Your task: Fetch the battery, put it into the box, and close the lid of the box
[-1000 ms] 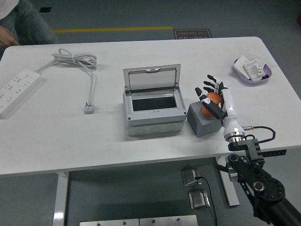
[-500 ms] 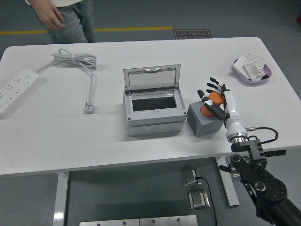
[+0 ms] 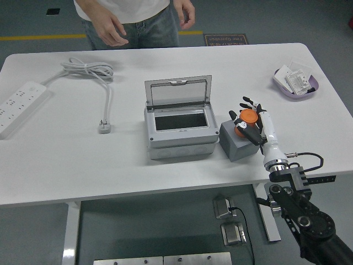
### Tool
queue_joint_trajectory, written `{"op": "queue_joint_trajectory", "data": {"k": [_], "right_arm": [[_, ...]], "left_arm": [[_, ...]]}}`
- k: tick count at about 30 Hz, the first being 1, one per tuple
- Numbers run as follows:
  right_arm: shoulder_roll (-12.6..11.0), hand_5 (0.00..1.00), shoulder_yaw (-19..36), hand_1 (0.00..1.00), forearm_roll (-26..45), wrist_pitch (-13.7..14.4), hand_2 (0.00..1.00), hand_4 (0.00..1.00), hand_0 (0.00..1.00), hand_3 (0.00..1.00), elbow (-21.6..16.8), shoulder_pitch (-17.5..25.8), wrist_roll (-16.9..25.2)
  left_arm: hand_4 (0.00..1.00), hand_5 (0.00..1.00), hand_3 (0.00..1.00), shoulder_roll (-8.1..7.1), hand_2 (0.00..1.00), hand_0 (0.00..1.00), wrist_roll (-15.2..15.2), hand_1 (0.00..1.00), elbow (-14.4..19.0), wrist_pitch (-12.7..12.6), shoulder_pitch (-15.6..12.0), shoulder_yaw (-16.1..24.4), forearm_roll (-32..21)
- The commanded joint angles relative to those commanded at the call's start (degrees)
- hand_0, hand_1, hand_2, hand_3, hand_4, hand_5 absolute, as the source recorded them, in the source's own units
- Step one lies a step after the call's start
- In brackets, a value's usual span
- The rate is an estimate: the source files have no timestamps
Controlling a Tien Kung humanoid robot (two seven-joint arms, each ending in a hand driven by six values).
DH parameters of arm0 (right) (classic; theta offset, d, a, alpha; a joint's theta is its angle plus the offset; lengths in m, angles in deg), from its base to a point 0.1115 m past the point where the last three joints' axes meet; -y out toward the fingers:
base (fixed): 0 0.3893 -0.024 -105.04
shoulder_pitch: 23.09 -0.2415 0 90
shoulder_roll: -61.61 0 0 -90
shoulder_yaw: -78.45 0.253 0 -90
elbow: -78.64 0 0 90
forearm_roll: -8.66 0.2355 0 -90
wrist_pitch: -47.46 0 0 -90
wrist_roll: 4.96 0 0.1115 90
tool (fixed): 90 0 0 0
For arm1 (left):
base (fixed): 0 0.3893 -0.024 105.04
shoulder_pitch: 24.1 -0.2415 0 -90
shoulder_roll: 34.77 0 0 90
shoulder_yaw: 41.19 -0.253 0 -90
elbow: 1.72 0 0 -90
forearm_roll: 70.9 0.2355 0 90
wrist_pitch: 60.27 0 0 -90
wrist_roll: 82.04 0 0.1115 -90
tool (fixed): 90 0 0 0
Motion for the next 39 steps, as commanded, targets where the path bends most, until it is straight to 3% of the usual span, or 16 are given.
{"op": "queue_joint_trajectory", "data": {"k": [19, 20, 25, 26, 31, 32, 38, 39], "right_arm": [[0.0, 0.477, -0.1, 0.767, 1.1, 0.6, 0.795, 0.842, 0.763, 0.873, 0.3, 0.1, -0.1], [0.0, 0.238, -0.1, 0.736, 1.2, 0.7, 0.753, 0.617, 0.675, 0.828, 0.3, 0.1, -0.1], [0.0, 0.238, -0.4, 0.736, 1.4, 1.0, 0.753, 0.617, 0.675, 0.828, 0.4, 0.2, -0.2], [0.0, 0.102, -0.4, 0.675, 1.4, 1.1, 0.683, 0.409, 0.582, 0.718, 0.4, 0.2, -0.2], [-0.1, 0.102, -0.5, 0.675, 1.4, 1.4, 0.683, 0.409, 0.582, 0.718, 0.3, 0.2, -0.5], [-0.1, 0.038, -0.5, 0.583, 1.5, 1.5, 0.610, 0.247, 0.487, 0.690, 0.3, 0.2, -0.6], [-0.1, 0.038, -0.5, 0.583, 2.3, 1.3, 0.610, 0.247, 0.487, 0.690, -0.1, 0.3, -1.6], [-0.1, 0.002, -0.5, 0.523, 2.4, 1.2, 0.540, 0.138, 0.482, 0.664, -0.2, 0.3, -1.9]], "left_arm": [[0.788, 0.484, 0.764, -0.08, 0.677, 0.658, -0.1, 0.669, 0.0, -0.1, 0.0, -0.2, -0.1], [0.788, 0.481, 0.764, -0.09, 0.678, 0.658, -0.1, 0.669, 0.0, -0.1, 0.0, -0.2, -0.1], [0.788, 0.481, 0.764, -0.09, 0.678, 0.658, -0.1, 0.669, 0.0, -0.2, 0.0, -0.3, -0.1], [0.789, 0.475, 0.763, -0.09, 0.678, 0.658, -0.1, 0.669, 0.0, -0.2, 0.0, -0.4, -0.1], [0.789, 0.475, 0.763, -0.06, 0.678, 0.658, -0.1, 0.669, 0.0, -0.2, 0.0, -0.5, -0.2], [0.789, 0.466, 0.763, -0.06, 0.678, 0.658, -0.1, 0.669, 0.0, -0.2, -0.1, -0.5, -0.2], [0.789, 0.466, 0.763, -0.05, 0.678, 0.658, -0.1, 0.669, 0.0, -0.2, -0.1, -0.6, -0.3], [0.792, 0.462, 0.762, -0.04, 0.678, 0.658, 0.0, 0.669, 0.0, -0.2, -0.1, -0.6, -0.3]]}}
